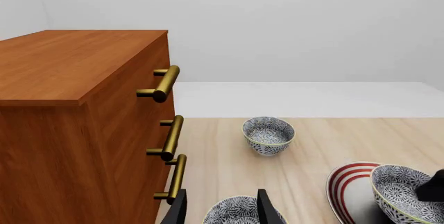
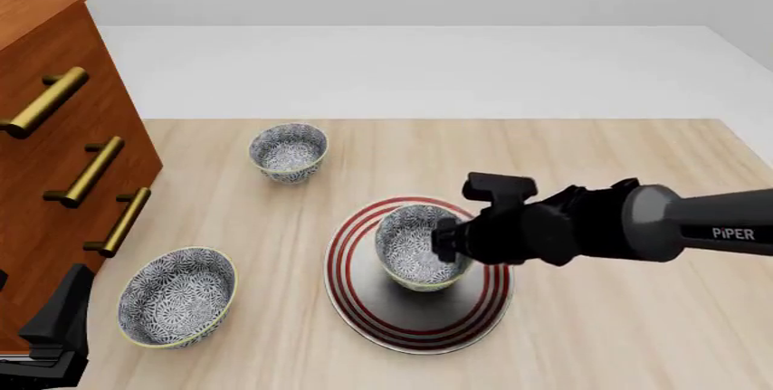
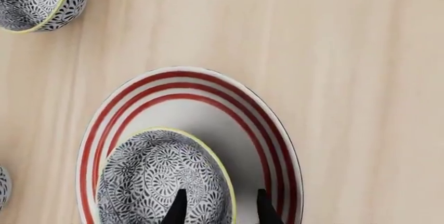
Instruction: Pick up the bowl and put it in the middle on the plate.
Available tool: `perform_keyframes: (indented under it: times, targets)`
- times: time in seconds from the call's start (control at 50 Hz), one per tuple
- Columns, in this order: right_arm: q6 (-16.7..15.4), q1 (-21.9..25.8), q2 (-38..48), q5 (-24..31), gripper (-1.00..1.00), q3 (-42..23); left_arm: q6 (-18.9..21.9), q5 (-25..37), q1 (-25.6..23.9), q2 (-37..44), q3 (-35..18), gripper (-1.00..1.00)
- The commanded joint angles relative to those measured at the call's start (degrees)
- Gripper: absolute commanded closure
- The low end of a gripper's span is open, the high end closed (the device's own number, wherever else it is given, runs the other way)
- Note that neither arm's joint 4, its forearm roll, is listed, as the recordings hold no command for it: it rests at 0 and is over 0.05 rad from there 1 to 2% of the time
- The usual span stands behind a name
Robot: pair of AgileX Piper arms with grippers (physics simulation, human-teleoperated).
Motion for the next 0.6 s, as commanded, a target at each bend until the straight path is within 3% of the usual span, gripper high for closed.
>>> perform_keyframes:
  times: [0.02, 0.26, 0.4, 0.6]
  targets:
    - [-0.1, -0.5, -3.8, 1.3, -1.00, 0.2, 0.0, 0.0, 0.0, 0.0, 0.0, -1.00]
    - [-1.5, -2.1, -19.6, 8.3, -1.00, -0.2, 0.0, 0.0, 0.0, 0.0, 0.0, -1.00]
    - [-3.1, -6.0, -37.2, 15.4, -1.00, -0.5, 0.0, 0.0, 0.0, 0.0, 0.0, -1.00]
    - [-1.3, -10.6, -57.9, 23.2, -1.00, 2.6, 0.0, 0.0, 0.0, 0.0, 0.0, -1.00]
